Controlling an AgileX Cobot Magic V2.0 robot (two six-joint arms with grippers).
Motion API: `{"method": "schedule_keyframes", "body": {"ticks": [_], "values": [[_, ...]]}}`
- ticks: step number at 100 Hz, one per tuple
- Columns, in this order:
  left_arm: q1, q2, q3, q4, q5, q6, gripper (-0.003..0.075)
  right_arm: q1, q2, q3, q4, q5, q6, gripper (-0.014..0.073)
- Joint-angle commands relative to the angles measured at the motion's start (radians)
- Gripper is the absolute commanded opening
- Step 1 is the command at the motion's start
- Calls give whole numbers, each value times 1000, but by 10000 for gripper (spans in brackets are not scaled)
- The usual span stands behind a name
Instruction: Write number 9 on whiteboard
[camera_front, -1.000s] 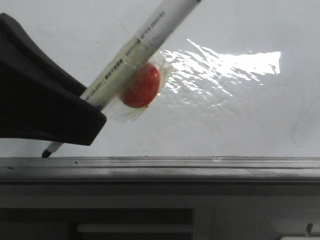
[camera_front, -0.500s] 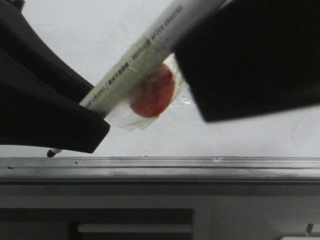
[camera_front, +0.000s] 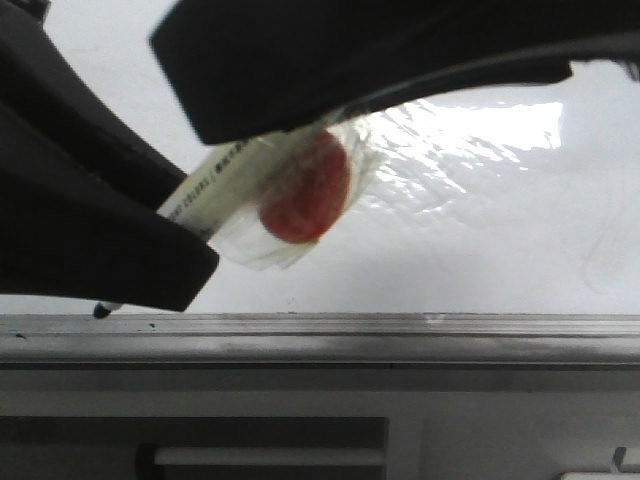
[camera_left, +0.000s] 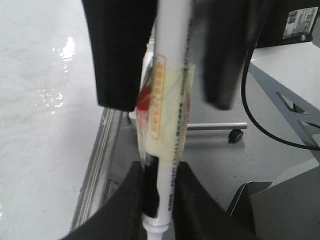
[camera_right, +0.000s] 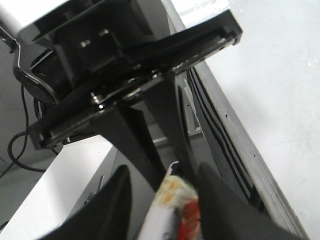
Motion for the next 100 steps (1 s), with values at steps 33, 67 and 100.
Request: {"method": "schedule_keyframes", "body": {"ticks": [33,67,100], "values": [[2,-96,-47,-221,-70,-68,333,-2,-23,-64,-82,29,63,-60],[106,-442,-32,-26,-120,-444,499,-2,-15,-557,-1105,481,961,-48],[195,-584,84,-29,-204,-573,185,39,-298,-269,-1328,-198,1065,-39]]}}
